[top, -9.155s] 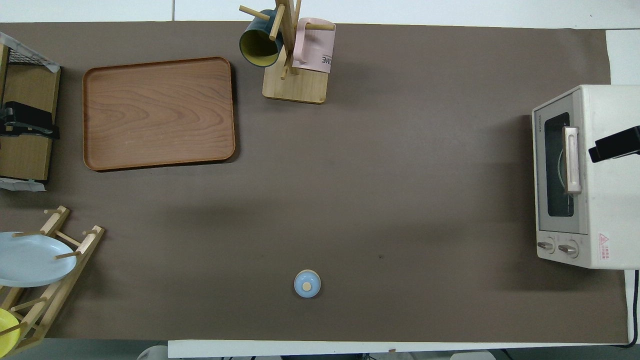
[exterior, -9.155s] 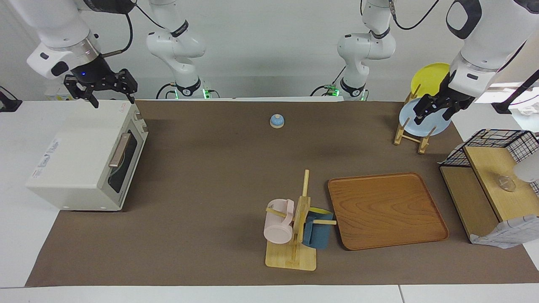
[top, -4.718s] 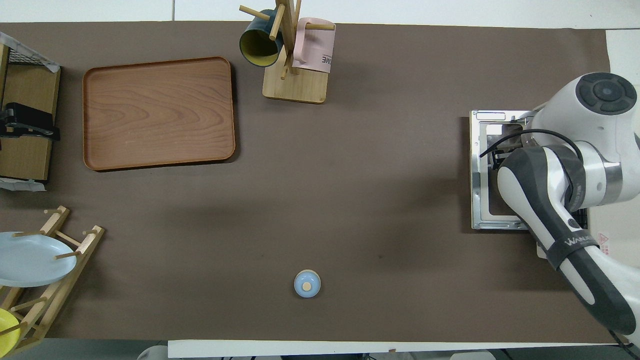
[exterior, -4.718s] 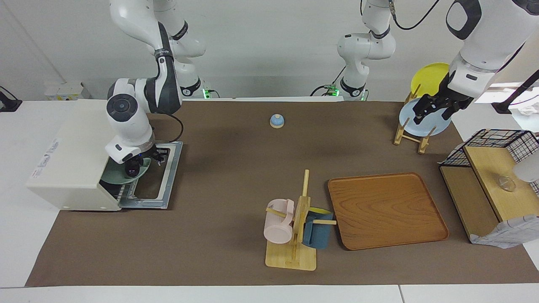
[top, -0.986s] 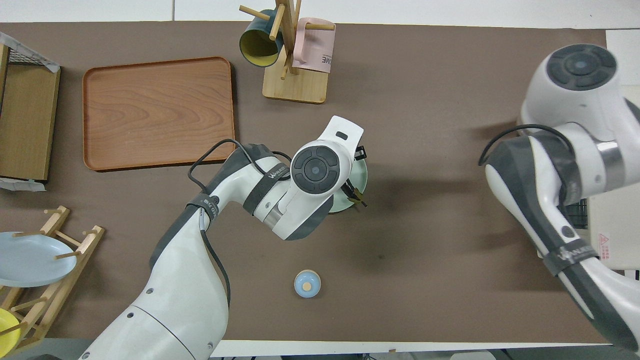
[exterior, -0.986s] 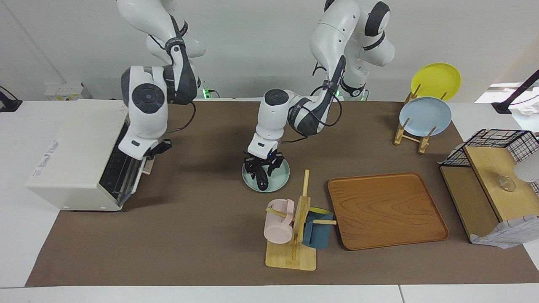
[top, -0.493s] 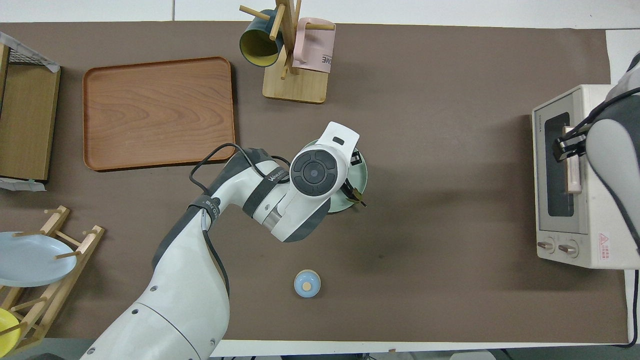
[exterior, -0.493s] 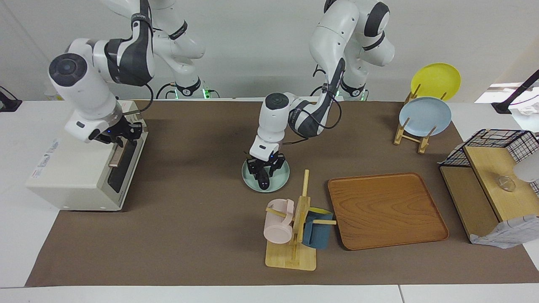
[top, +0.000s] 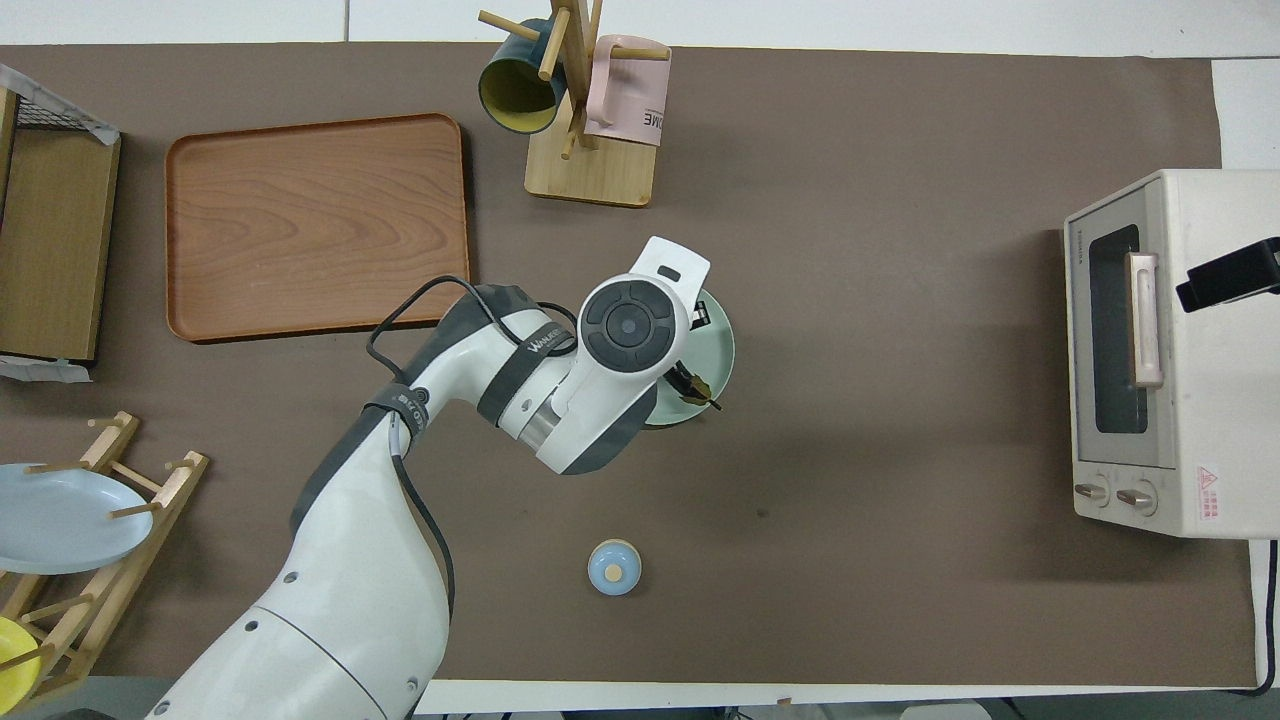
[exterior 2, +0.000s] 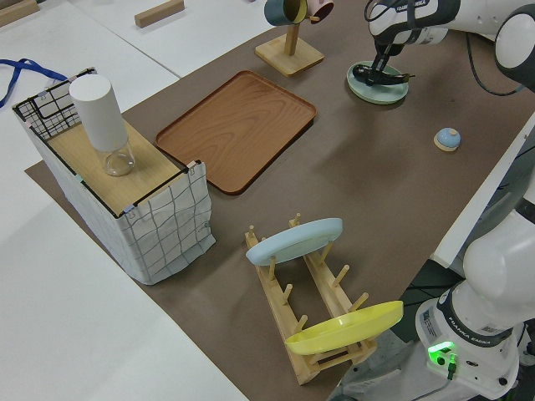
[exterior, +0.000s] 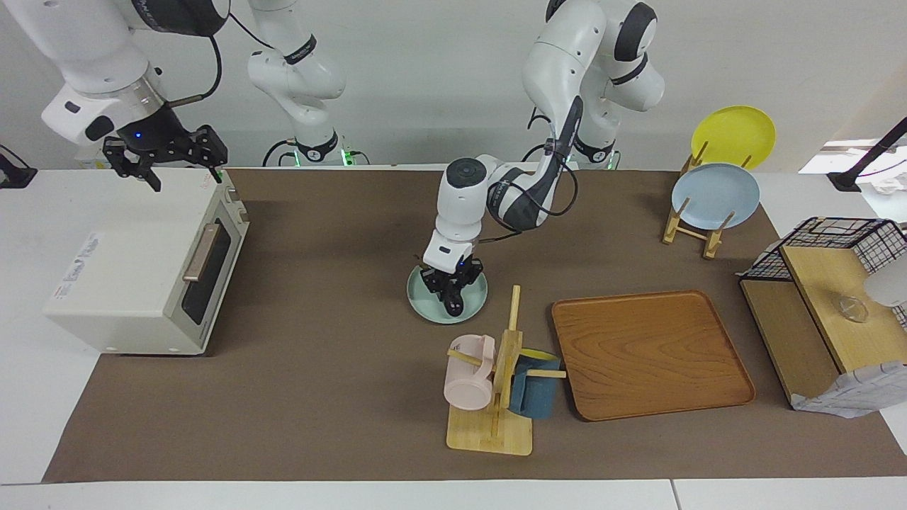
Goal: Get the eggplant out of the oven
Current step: 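Carry the eggplant with the left gripper onto the wooden tray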
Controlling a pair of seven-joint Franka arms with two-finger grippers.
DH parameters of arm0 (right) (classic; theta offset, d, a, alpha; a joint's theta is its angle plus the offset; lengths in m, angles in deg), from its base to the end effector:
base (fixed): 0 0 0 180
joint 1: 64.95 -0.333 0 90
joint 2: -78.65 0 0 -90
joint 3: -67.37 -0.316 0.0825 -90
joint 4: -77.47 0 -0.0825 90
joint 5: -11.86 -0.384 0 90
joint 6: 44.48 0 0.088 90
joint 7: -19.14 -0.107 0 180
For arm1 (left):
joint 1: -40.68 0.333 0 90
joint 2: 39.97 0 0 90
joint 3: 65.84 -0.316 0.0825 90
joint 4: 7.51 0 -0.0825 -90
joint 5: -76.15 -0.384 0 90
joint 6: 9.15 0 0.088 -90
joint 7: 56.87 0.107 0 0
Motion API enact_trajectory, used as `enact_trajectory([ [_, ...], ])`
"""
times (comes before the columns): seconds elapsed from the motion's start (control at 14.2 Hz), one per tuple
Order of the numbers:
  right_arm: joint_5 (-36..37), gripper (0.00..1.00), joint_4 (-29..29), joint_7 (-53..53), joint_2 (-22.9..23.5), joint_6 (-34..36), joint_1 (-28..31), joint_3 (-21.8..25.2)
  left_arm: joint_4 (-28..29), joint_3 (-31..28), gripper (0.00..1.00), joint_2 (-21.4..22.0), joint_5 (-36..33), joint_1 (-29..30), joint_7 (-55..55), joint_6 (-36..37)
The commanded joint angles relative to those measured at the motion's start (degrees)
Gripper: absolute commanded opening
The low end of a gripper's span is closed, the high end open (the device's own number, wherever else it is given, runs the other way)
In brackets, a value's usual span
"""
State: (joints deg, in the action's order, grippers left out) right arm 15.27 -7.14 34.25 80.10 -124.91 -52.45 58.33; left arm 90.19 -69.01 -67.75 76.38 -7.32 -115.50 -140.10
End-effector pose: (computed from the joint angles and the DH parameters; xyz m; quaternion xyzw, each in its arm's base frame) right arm 0.5434 -0.0413 0.6407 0.9936 0.0979 -0.0527 0.0193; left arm 0.4784 -0.4814 0.3207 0.9919 0.1175 0.0385 0.0308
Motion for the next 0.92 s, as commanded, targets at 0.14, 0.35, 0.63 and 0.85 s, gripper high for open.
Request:
enact_trajectory([
  [0.14,0.1,1.00,2.9,-0.6,1.5,2.3,0.9,-0.5,1.4,-0.6,0.04,8.8,-0.1,14.0,18.4,14.2],
  [0.35,1.7,1.00,2.8,-0.7,0.5,2.2,-3.4,0.4,2.5,-0.6,0.05,8.0,-0.1,25.3,39.6,8.8],
  [0.63,2.0,1.00,1.8,-2.3,-1.2,1.9,-12.0,9.1,2.9,-0.6,0.11,1.1,-3.0,33.8,58.9,-4.5],
  [0.85,1.8,1.00,1.7,-2.3,-1.2,1.8,-12.4,9.9,3.1,-0.7,1.00,1.1,-3.2,35.1,59.8,-4.4],
])
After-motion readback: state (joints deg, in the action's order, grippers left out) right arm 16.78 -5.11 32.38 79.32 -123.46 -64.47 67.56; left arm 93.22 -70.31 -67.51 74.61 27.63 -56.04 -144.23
